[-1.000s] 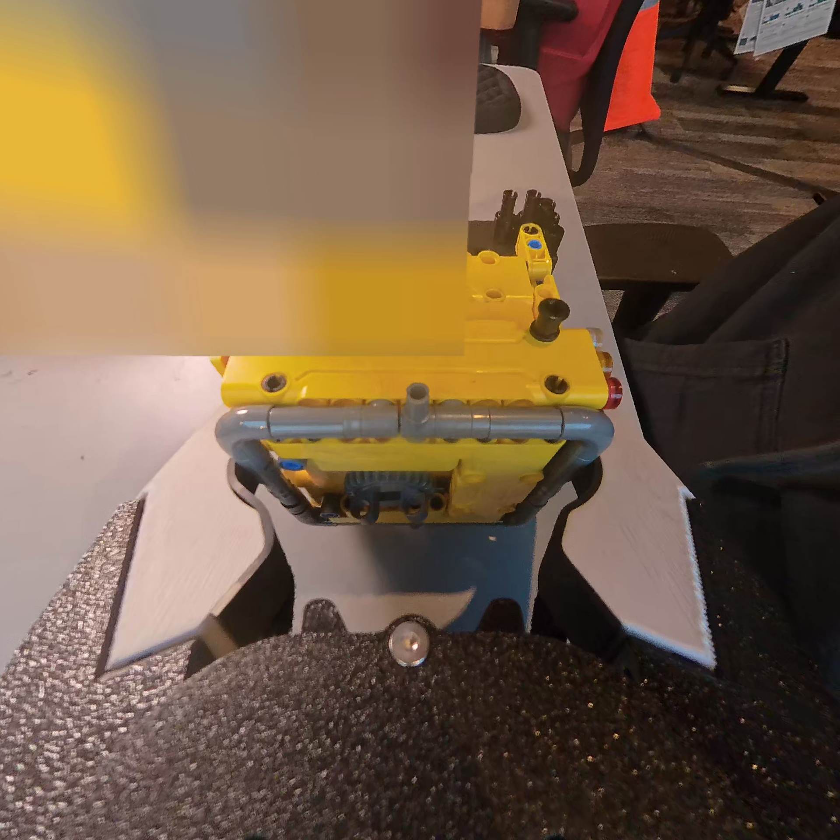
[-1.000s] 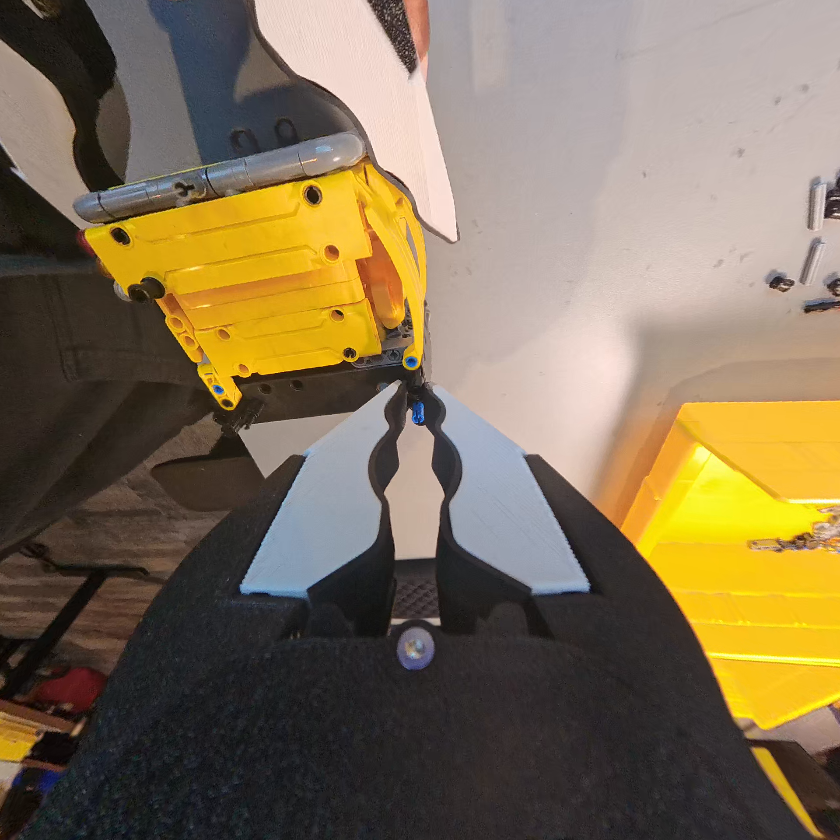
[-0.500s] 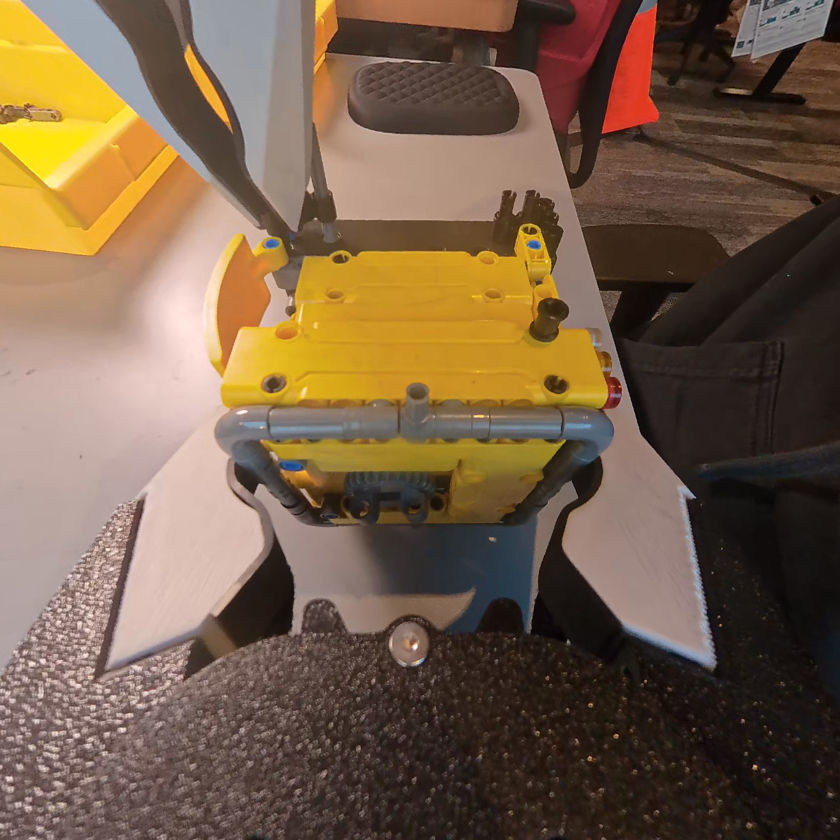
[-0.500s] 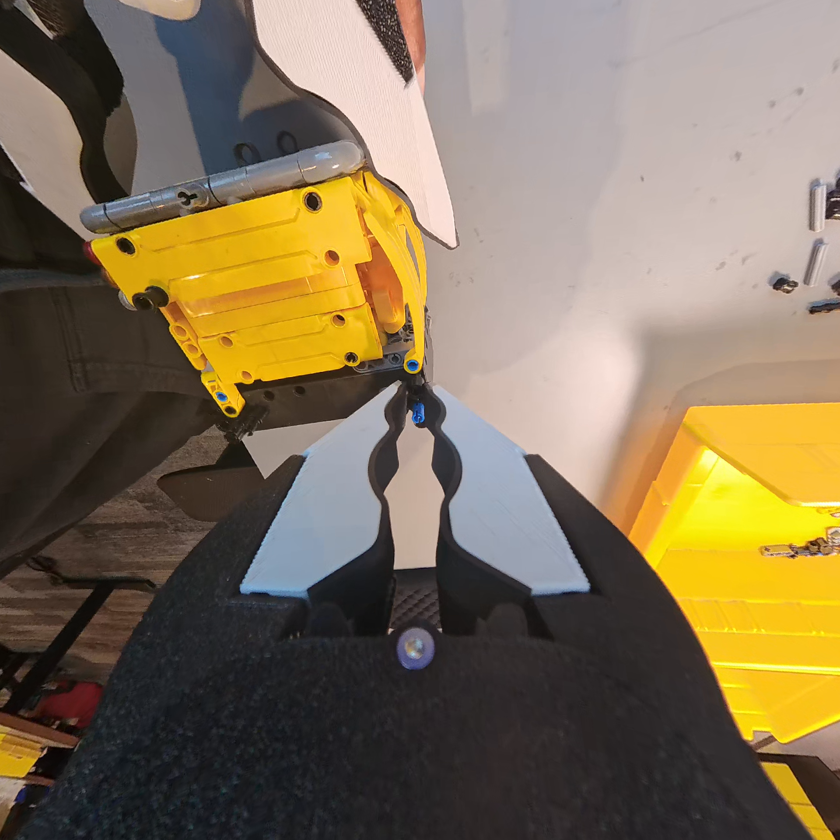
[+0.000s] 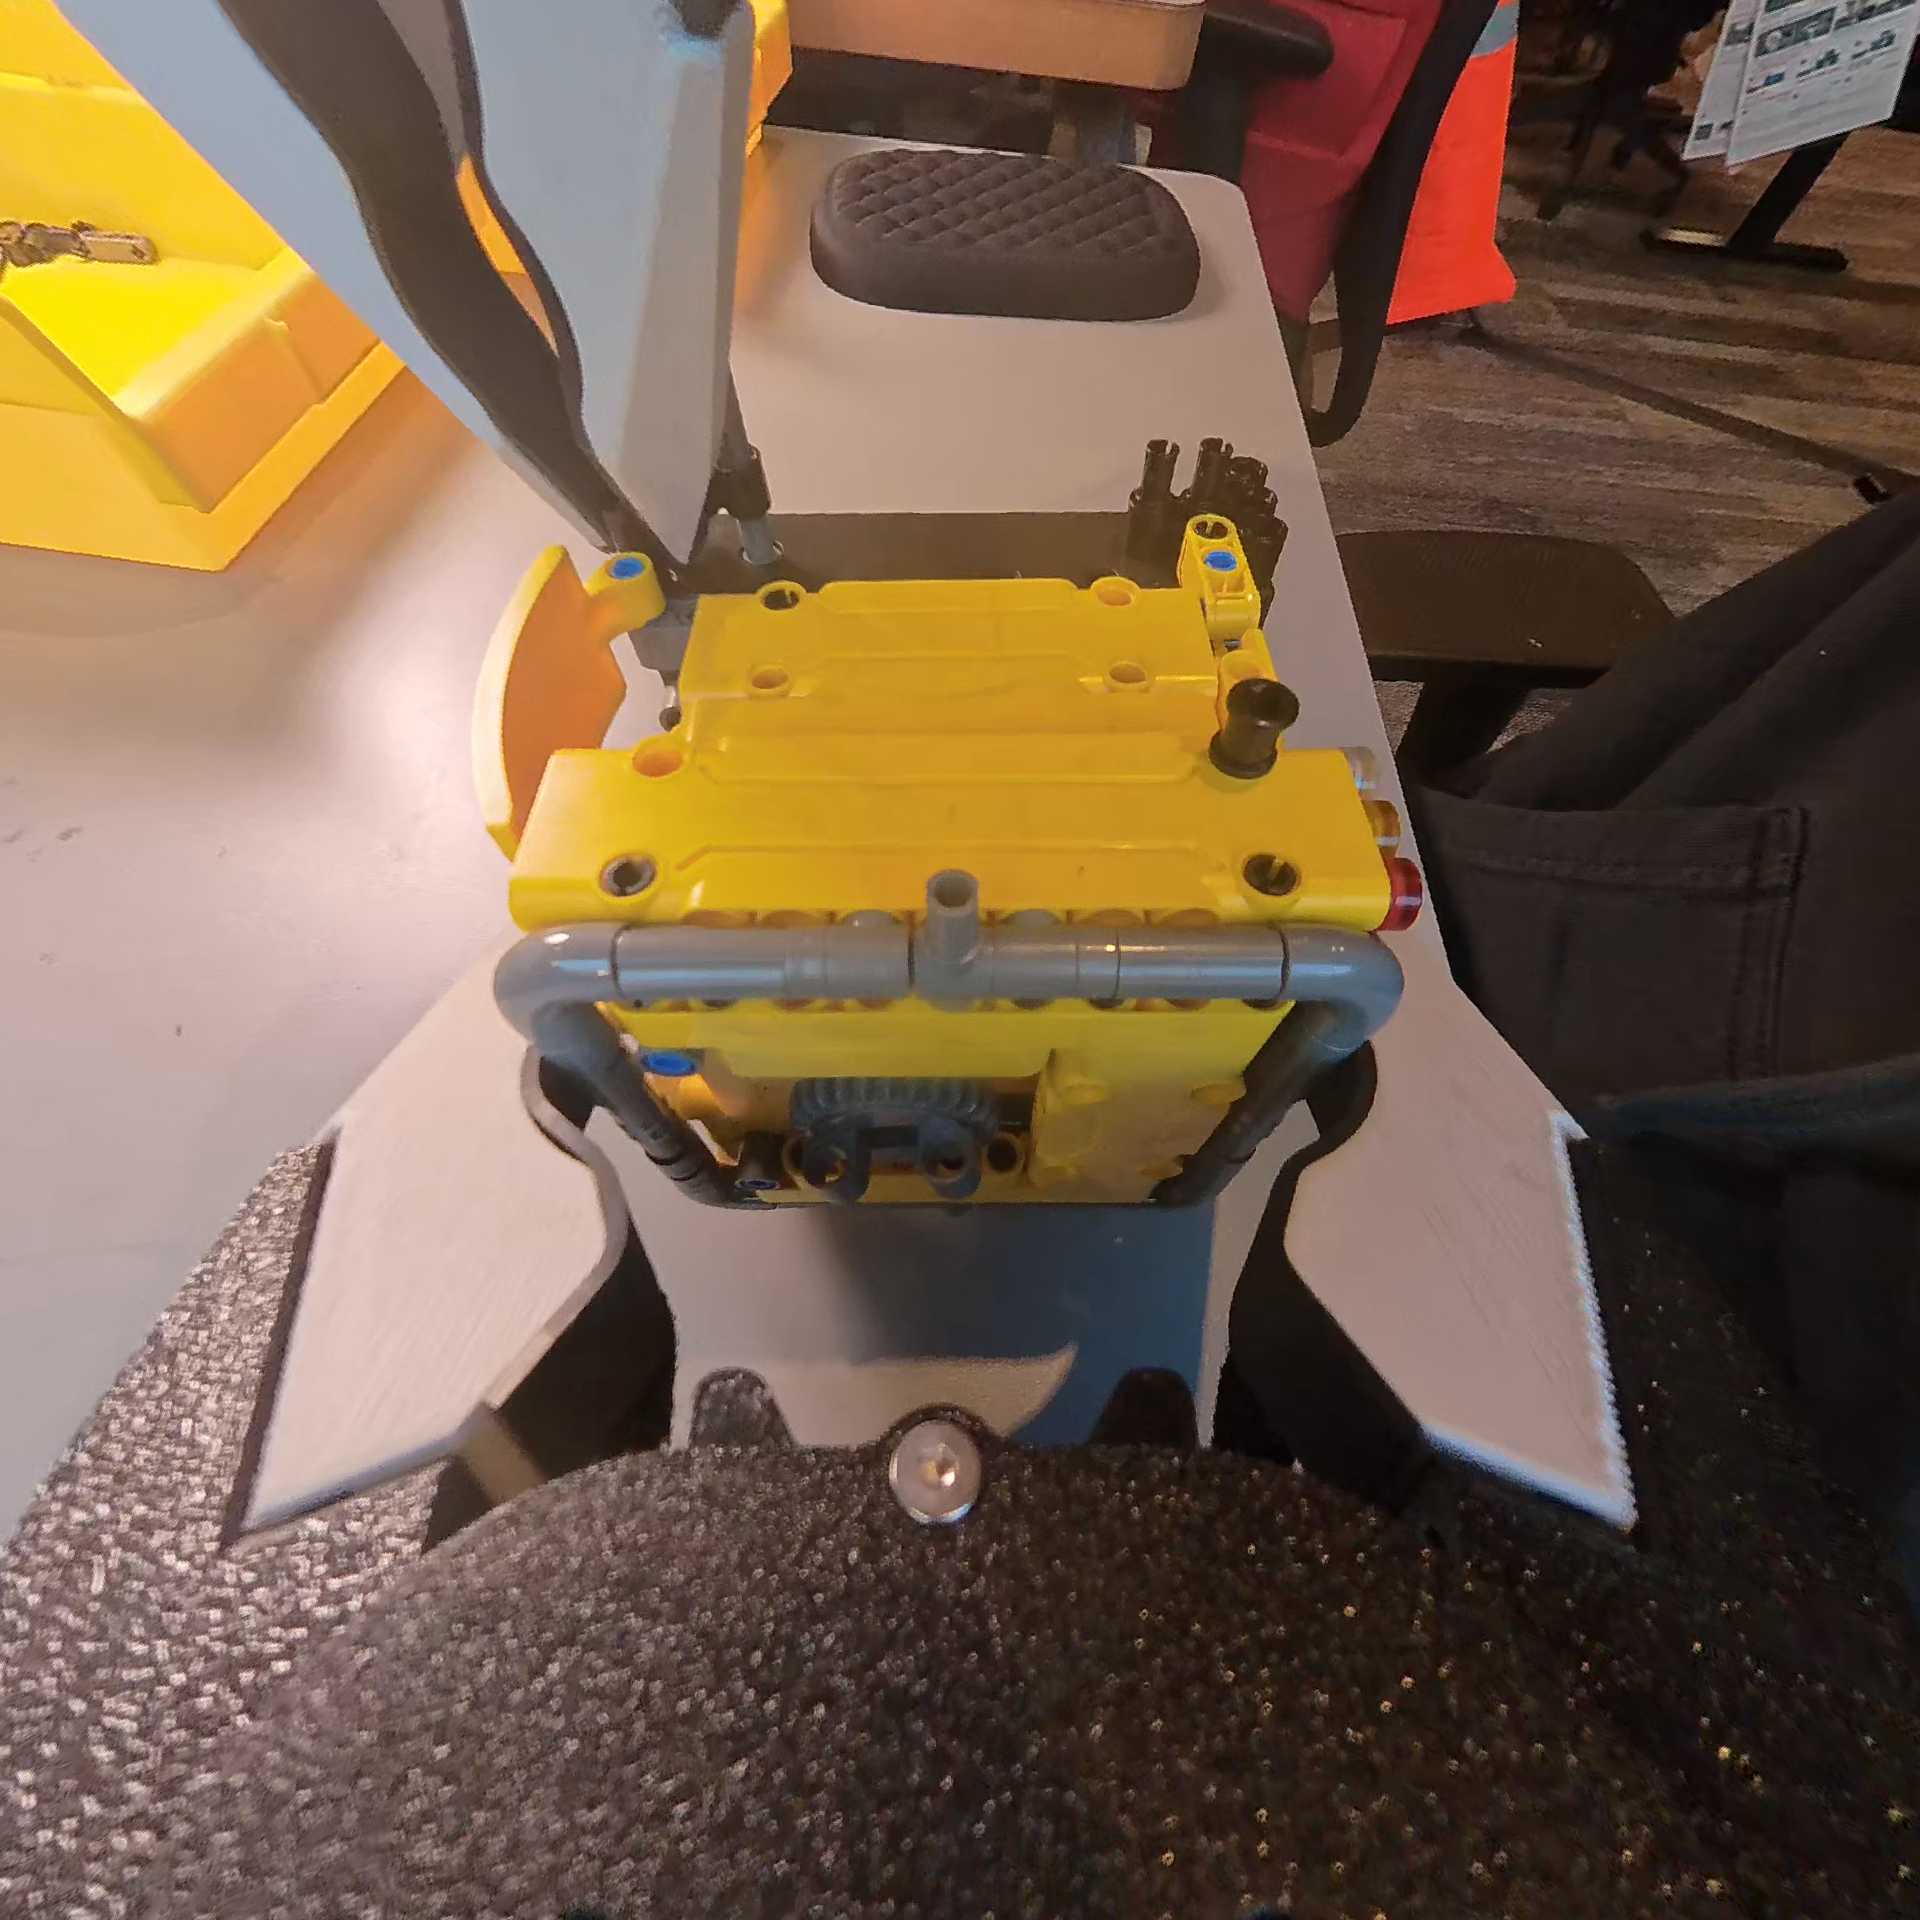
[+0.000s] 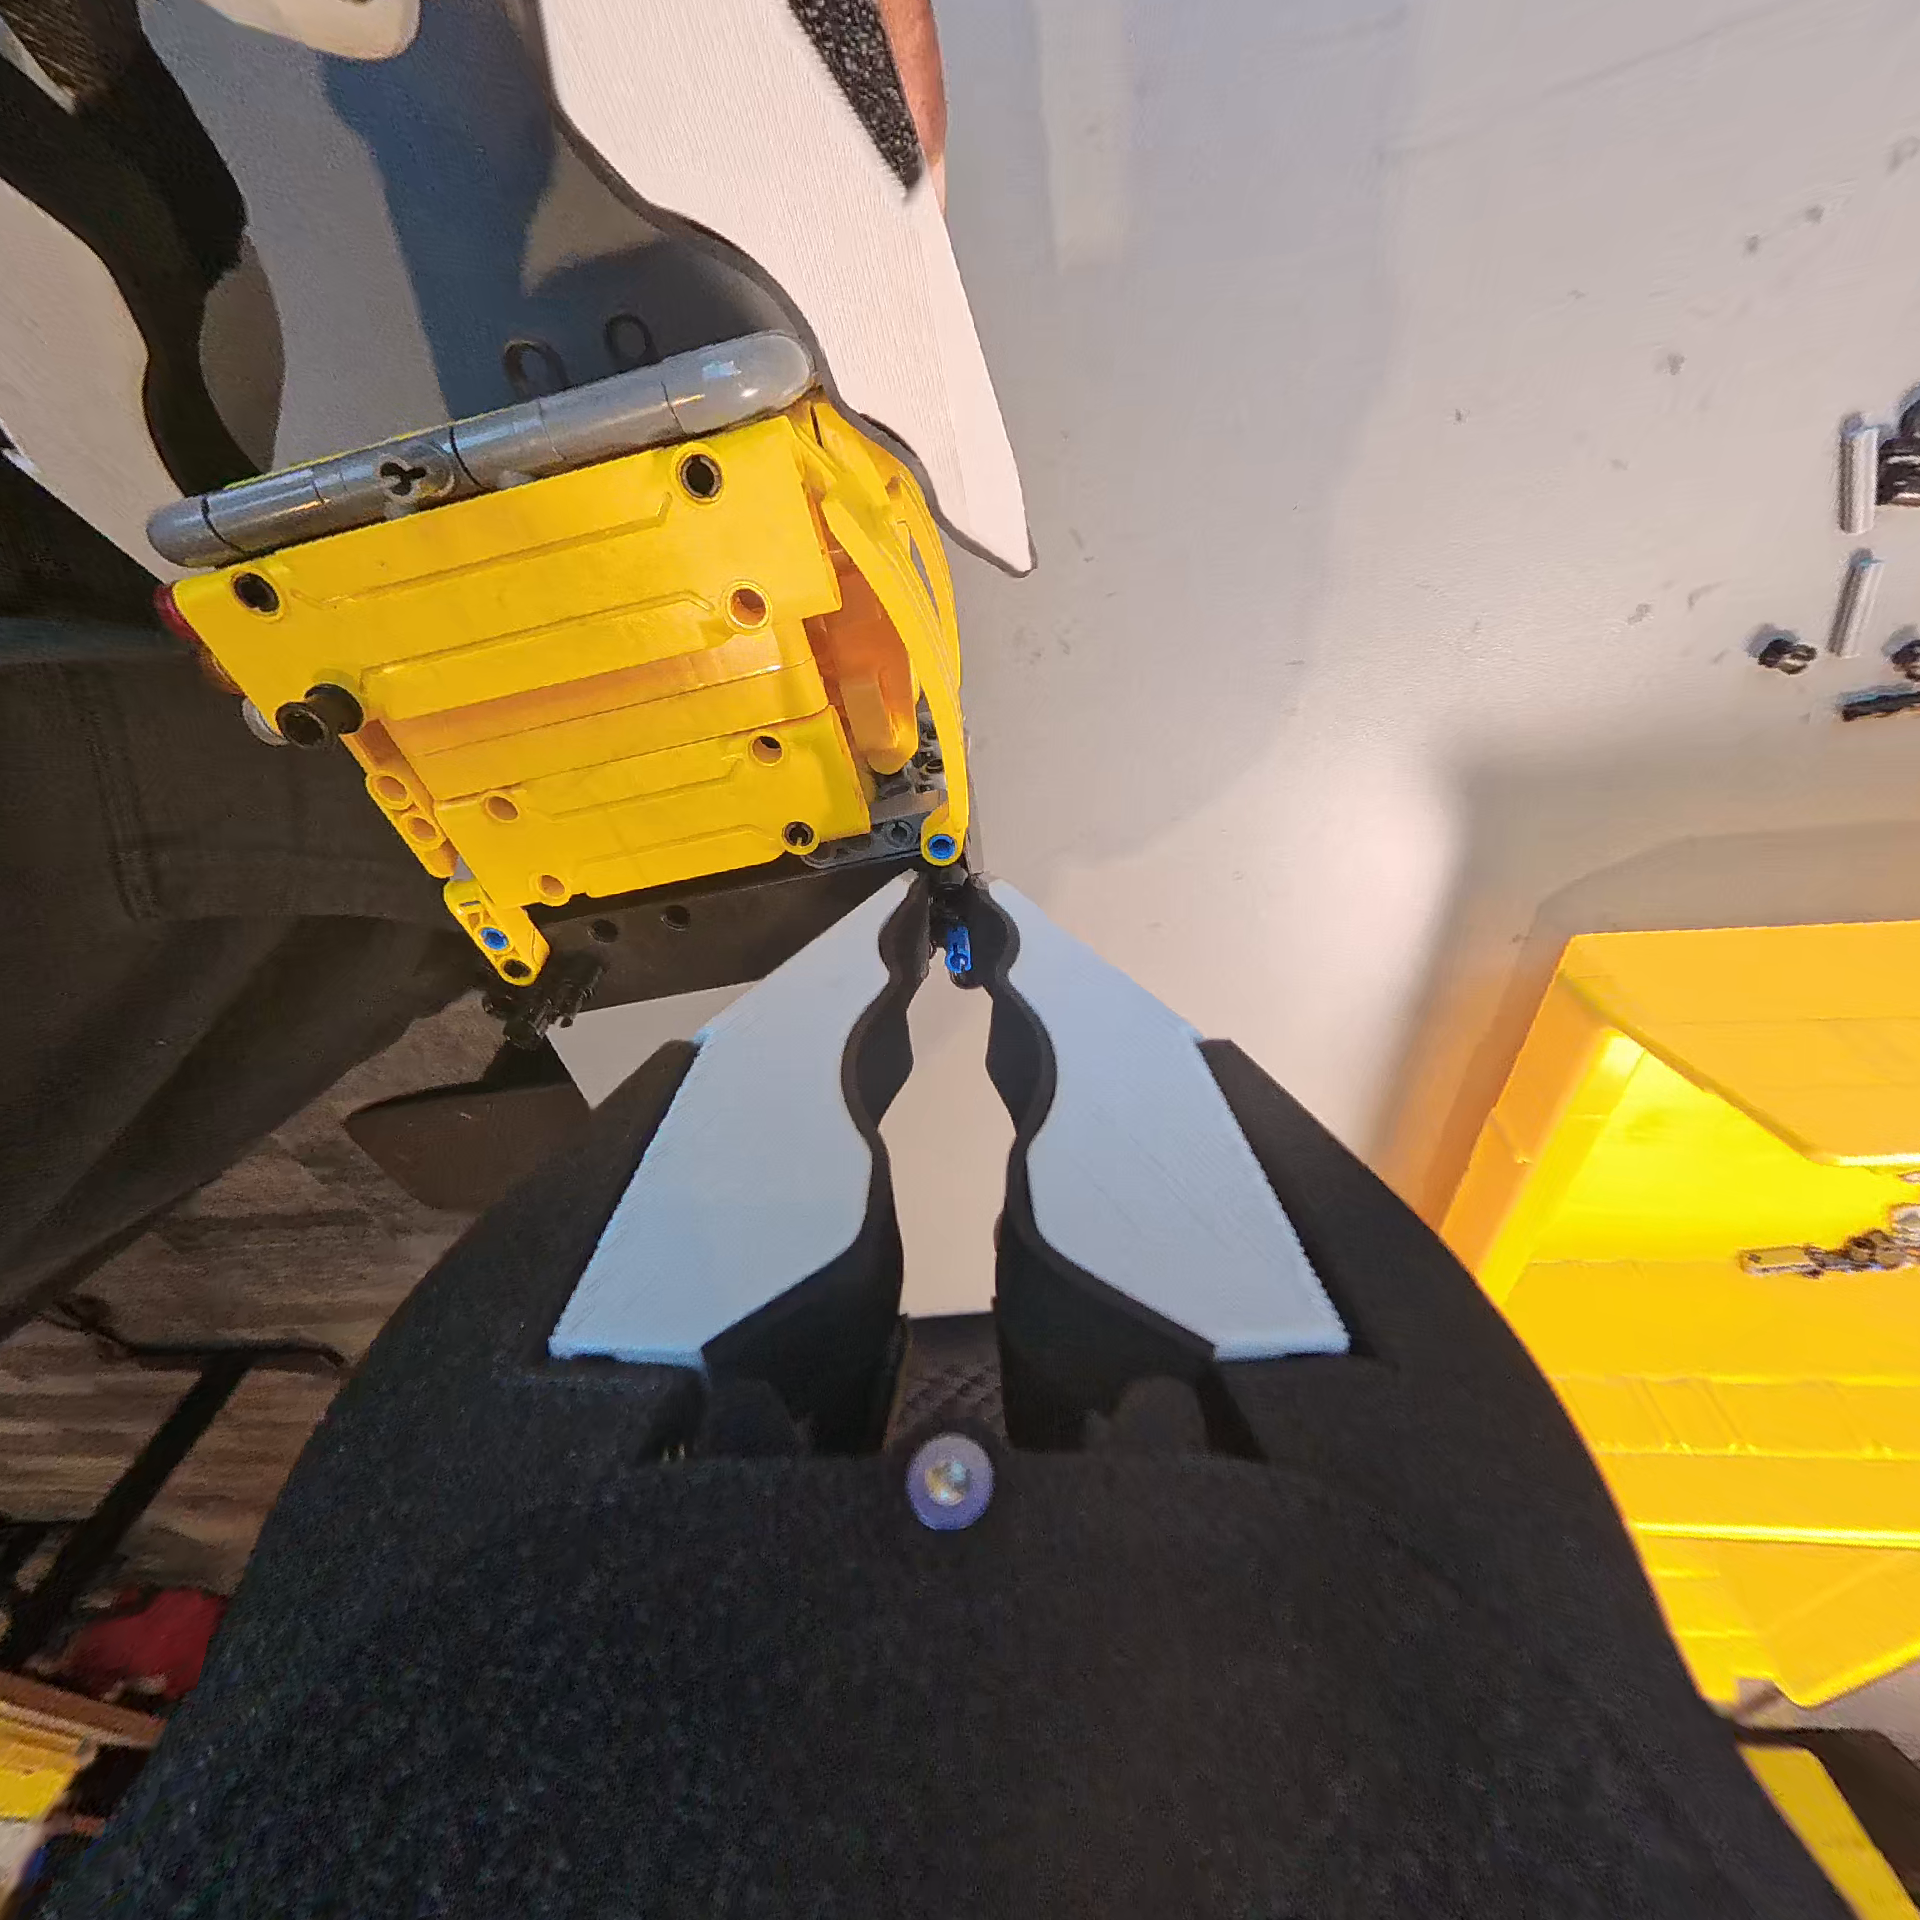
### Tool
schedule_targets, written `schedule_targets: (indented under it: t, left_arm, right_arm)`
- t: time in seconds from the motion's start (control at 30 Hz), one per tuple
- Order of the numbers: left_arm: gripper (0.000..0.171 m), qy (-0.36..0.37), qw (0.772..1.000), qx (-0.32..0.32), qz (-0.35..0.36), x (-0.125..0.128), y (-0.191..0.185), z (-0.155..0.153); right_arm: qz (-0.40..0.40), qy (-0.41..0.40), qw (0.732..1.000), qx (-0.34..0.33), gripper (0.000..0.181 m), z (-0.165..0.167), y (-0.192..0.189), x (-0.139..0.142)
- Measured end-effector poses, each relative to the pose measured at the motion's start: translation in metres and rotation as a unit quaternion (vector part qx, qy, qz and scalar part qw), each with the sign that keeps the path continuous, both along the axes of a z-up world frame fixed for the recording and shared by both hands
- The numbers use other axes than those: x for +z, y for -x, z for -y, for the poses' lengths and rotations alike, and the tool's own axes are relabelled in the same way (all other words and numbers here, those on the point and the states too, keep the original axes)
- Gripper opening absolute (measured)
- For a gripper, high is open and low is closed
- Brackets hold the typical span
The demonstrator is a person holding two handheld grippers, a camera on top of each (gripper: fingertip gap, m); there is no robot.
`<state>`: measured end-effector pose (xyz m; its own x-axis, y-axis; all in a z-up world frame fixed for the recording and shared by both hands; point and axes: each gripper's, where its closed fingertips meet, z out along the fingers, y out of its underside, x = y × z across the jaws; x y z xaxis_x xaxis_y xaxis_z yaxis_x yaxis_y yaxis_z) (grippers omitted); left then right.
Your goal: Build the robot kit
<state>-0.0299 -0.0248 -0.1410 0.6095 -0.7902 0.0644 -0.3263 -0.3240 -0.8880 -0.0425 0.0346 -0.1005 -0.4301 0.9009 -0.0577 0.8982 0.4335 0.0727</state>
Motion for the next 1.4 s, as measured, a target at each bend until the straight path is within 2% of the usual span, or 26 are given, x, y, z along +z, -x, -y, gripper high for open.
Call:
schedule_targets:
  t: [0.37,0.47,0.57,0.67,0.77,0.9,1.4]
  left_arm:
    - [0.139,-0.001,1.000,0.002,-0.005,0.000,0.000,0.000]
    - [0.139,-0.003,1.000,0.004,-0.011,-0.001,0.002,-0.001]
    - [0.139,0.000,1.000,0.002,-0.008,-0.001,0.002,-0.001]
    - [0.139,-0.001,1.000,0.002,-0.010,-0.001,0.002,0.000]
    - [0.140,-0.001,1.000,0.002,-0.010,-0.002,0.002,0.000]
    - [0.140,0.002,1.000,0.001,-0.007,-0.001,0.001,0.000]
    - [0.139,0.008,1.000,0.000,0.000,-0.001,0.001,0.001]
  right_arm:
    - [-0.034,0.021,0.999,-0.037,0.006,0.001,-0.001,-0.002]
    - [-0.045,0.060,0.996,-0.050,0.017,0.007,0.002,0.007]
    - [-0.069,0.074,0.993,-0.056,0.017,0.003,0.011,0.022]
    - [-0.058,0.079,0.994,-0.043,0.016,0.004,0.007,0.027]
    - [-0.039,0.045,0.998,-0.023,0.012,-0.003,0.001,0.021]
    - [-0.024,0.052,0.998,-0.026,0.006,-0.002,-0.001,0.011]
    - [0.004,0.057,0.998,-0.025,0.003,-0.001,-0.002,0.009]
